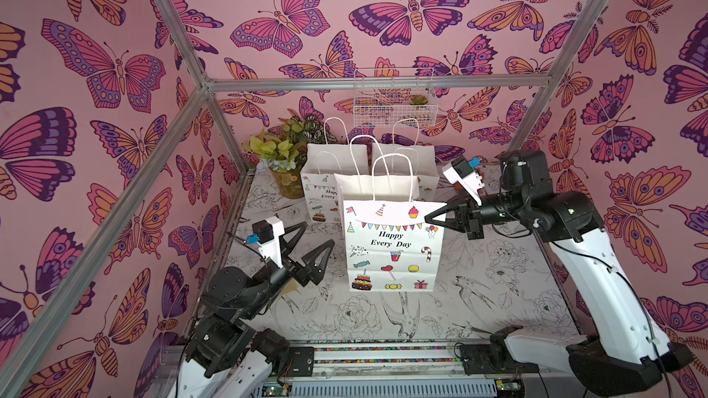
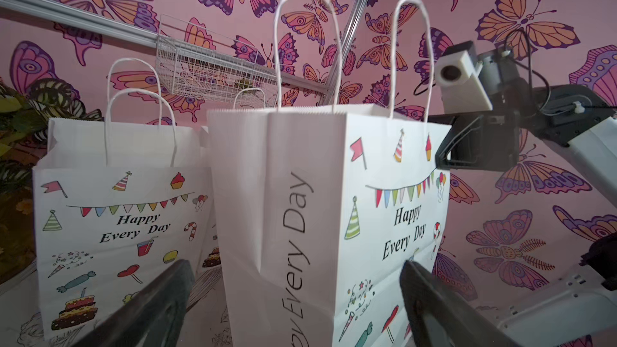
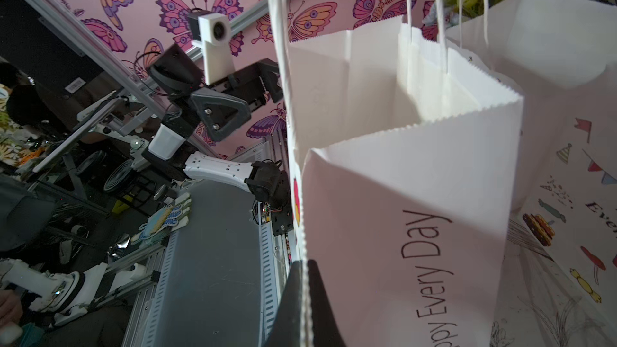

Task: Put away the paper bag
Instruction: Pick up the paper bag from the center of the board, then press the paper bag.

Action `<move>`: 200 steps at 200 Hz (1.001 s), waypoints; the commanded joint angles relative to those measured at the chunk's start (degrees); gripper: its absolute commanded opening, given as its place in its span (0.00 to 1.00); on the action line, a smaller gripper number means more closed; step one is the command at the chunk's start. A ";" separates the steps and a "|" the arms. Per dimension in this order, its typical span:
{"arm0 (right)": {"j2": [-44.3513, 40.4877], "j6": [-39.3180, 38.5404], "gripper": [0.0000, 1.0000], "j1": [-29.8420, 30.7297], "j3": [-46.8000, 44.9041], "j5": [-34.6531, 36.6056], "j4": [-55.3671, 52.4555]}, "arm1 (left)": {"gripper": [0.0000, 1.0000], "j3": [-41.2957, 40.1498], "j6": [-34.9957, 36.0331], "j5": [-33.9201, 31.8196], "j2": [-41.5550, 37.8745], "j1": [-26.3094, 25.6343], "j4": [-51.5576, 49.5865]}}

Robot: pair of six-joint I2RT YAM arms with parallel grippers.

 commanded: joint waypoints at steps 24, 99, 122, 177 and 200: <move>2.62 2.41 0.00 -7.56 3.97 -21.16 1.29 | 0.99 -4.88 -2.97 8.88 -0.01 3.27 6.87; -4.68 39.02 0.00 -7.50 -10.82 -26.56 47.66 | 0.99 -8.04 -7.92 16.39 1.54 9.45 14.71; -6.32 44.93 0.00 -7.23 -14.36 -26.32 56.07 | 0.99 -7.25 -7.46 18.94 3.32 11.62 14.16; -5.68 44.95 0.00 -5.56 -13.92 -26.58 55.60 | 0.99 -9.04 -14.57 30.39 7.92 19.30 24.18; -5.66 44.90 0.00 -4.98 -14.57 -26.50 55.72 | 1.00 -7.70 -20.11 39.13 12.81 20.76 32.45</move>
